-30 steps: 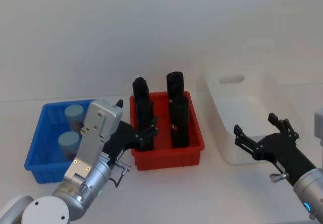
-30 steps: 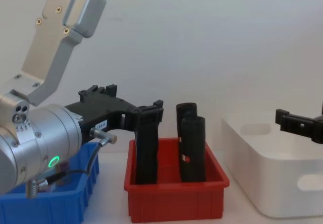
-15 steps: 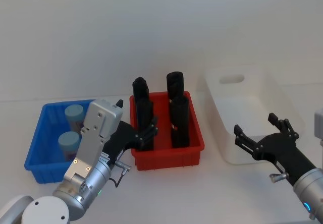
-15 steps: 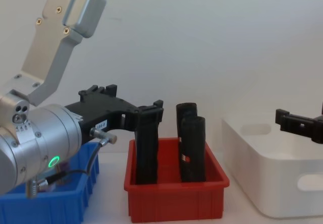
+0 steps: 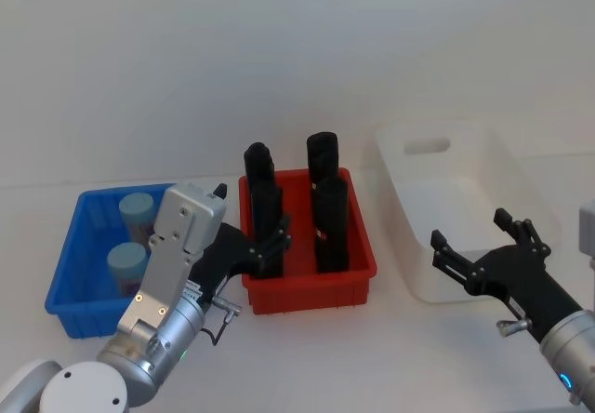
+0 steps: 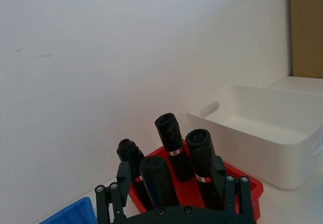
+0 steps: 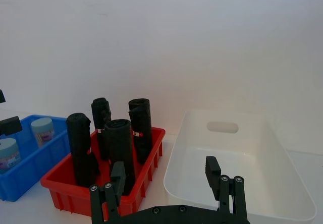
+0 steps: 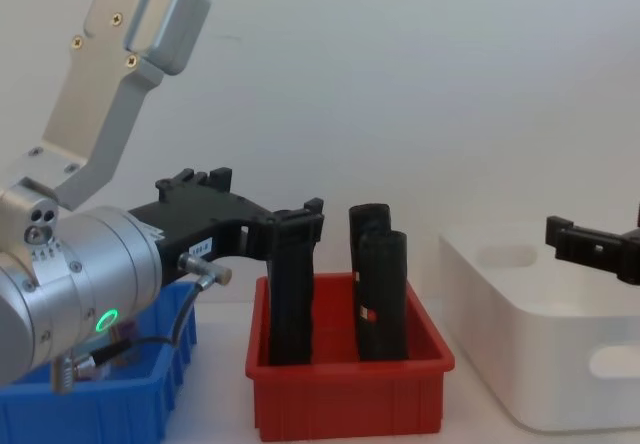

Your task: Pick the cotton swabs from the blue box and place them into the white box.

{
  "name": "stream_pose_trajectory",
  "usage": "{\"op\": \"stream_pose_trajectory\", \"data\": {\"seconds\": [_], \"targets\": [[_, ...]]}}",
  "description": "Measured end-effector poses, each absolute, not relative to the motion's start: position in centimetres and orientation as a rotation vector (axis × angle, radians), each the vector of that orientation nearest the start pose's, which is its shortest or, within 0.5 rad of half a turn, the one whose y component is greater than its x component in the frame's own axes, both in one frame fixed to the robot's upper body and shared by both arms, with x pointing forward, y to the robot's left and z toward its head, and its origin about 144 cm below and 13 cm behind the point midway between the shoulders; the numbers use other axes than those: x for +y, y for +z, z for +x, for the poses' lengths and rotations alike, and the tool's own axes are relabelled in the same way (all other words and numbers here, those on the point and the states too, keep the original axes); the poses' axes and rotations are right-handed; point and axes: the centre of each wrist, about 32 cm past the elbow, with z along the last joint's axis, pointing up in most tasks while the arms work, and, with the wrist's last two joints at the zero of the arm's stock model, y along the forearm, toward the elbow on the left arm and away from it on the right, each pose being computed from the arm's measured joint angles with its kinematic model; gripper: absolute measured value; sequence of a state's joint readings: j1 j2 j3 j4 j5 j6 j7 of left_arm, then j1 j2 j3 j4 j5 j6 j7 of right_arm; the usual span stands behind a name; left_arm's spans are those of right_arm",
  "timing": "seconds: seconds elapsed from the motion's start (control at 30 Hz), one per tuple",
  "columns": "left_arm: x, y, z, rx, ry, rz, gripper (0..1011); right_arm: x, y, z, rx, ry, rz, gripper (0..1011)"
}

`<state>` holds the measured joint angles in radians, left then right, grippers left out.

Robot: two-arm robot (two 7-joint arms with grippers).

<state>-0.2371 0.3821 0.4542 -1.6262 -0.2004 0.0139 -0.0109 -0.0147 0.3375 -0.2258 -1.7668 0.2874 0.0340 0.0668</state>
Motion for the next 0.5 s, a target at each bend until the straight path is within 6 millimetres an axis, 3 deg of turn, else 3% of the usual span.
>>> {"op": "stream_pose_trajectory", "data": {"seconds": [0.5], "targets": [[19.84,120.44,49.2,-0.268,1.124,0.061,1004,-23.71,118.87,44.33,-0.075,-1.229,0.026,1001]]}}
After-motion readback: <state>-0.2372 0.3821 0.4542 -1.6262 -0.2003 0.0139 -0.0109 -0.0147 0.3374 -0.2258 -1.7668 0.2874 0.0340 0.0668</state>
